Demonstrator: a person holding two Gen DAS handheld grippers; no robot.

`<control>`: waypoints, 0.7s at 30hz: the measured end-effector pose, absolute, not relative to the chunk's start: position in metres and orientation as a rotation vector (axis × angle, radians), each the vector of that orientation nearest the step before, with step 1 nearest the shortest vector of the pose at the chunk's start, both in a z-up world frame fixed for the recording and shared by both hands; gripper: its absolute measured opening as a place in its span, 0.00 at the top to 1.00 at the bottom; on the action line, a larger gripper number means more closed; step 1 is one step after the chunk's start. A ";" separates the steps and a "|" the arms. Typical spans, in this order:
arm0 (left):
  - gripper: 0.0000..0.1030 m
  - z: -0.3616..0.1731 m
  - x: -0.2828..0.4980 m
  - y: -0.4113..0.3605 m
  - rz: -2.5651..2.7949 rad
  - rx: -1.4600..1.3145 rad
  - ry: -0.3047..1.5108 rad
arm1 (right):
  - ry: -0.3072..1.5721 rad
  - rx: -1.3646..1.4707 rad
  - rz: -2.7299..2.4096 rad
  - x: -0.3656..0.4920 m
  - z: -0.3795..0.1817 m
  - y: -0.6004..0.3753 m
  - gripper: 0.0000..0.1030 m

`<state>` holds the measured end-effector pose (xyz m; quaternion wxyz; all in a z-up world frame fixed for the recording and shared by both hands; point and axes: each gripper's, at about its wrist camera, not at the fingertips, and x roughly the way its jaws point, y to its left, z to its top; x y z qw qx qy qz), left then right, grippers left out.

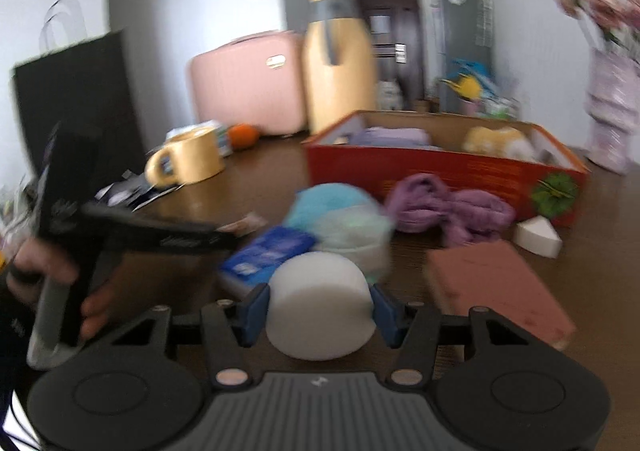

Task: Organize soft objects
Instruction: 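Grasp the small wrapped snack with the left gripper while the right gripper grasps the white foam roll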

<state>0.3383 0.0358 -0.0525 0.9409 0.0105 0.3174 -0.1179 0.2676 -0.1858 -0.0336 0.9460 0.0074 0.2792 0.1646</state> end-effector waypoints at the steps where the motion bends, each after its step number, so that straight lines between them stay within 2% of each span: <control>1: 0.76 -0.052 0.338 0.036 -0.246 0.021 0.645 | 0.569 0.026 0.317 0.268 -0.034 -0.191 0.48; 6: 0.76 -0.040 0.321 0.039 -0.214 -0.007 0.604 | 0.547 0.034 0.291 0.260 -0.031 -0.199 0.48; 12: 0.76 -0.014 0.256 0.045 -0.207 -0.107 0.550 | 0.502 0.032 0.278 0.234 -0.021 -0.209 0.48; 21: 0.76 0.014 0.199 0.006 -0.272 -0.095 0.486 | 0.446 0.081 0.282 0.196 -0.010 -0.241 0.48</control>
